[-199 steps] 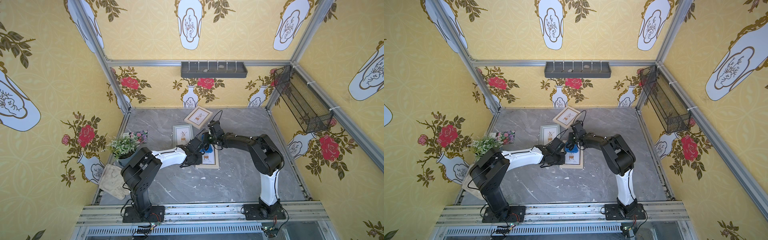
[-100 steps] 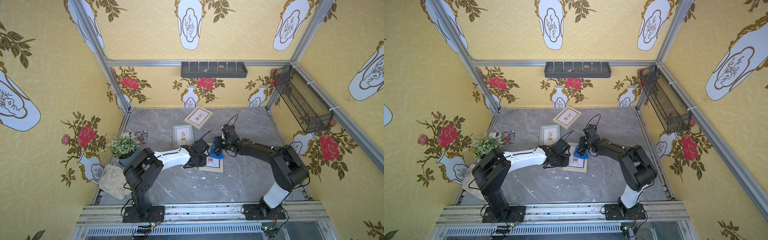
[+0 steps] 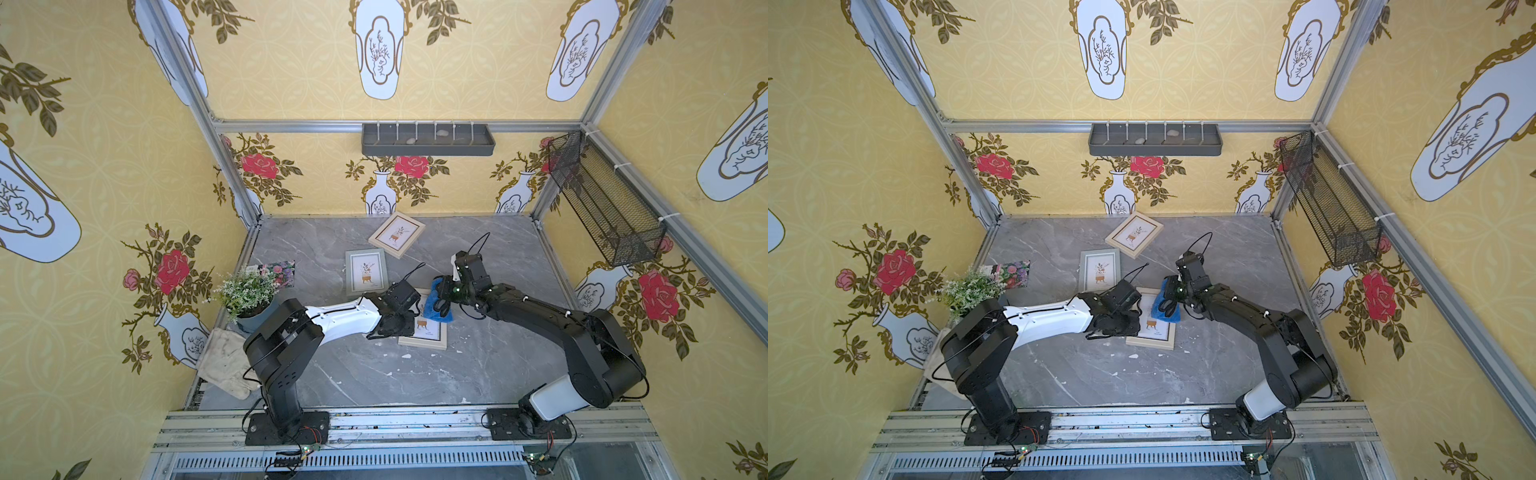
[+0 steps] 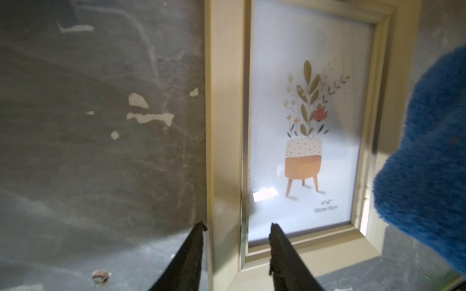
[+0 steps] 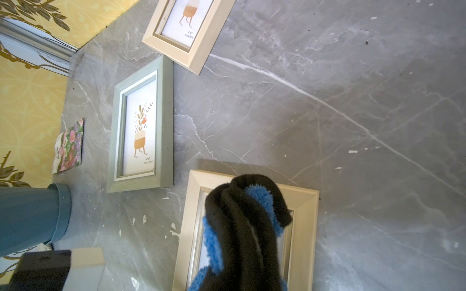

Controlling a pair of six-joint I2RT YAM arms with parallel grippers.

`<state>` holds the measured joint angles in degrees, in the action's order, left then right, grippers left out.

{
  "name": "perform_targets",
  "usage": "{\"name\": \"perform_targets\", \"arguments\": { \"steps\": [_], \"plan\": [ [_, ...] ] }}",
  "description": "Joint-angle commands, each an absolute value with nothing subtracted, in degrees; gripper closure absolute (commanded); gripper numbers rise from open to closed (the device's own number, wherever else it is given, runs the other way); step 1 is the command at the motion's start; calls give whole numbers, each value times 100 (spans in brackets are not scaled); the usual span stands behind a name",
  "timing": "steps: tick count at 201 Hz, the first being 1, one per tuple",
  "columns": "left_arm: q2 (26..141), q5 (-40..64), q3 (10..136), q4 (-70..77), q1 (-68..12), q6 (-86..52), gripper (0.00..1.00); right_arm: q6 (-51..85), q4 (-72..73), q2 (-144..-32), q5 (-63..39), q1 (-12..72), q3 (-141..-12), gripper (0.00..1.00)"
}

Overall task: Wipe the picture frame with a cloth
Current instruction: Wipe the dirt from the picture frame, then adjust the cleaning item.

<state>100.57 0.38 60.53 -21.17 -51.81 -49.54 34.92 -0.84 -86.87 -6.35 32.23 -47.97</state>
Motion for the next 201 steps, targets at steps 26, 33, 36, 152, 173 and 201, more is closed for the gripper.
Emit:
{"name": "perform_targets", "arguments": {
  "steps": [26, 33, 36, 152, 173, 201],
  "plan": [
    [9276, -251, 5529, -1513, -5184, -4569, 34, 3691, -39, -8260, -877, 3266, -4710, 100],
    [9057, -145, 5365, -1163, -5181, -4347, 32, 3705, 6, -8192, -917, 3281, -4671, 100],
    [8964, -99, 5306, -1035, -5176, -4248, 31, 3712, 30, -8165, -936, 3287, -4652, 100],
    [7420, 1196, 3997, 2030, -5124, -2936, 11, 3516, 678, -7590, -935, 4100, -4555, 100],
    [7479, 1178, 3998, 2019, -5111, -2916, 10, 3503, 738, -7558, -940, 4251, -4612, 100],
    [7531, 1138, 3982, 1918, -5071, -2883, 10, 3552, 795, -7515, -879, 4339, -4636, 100]
  ]
}}
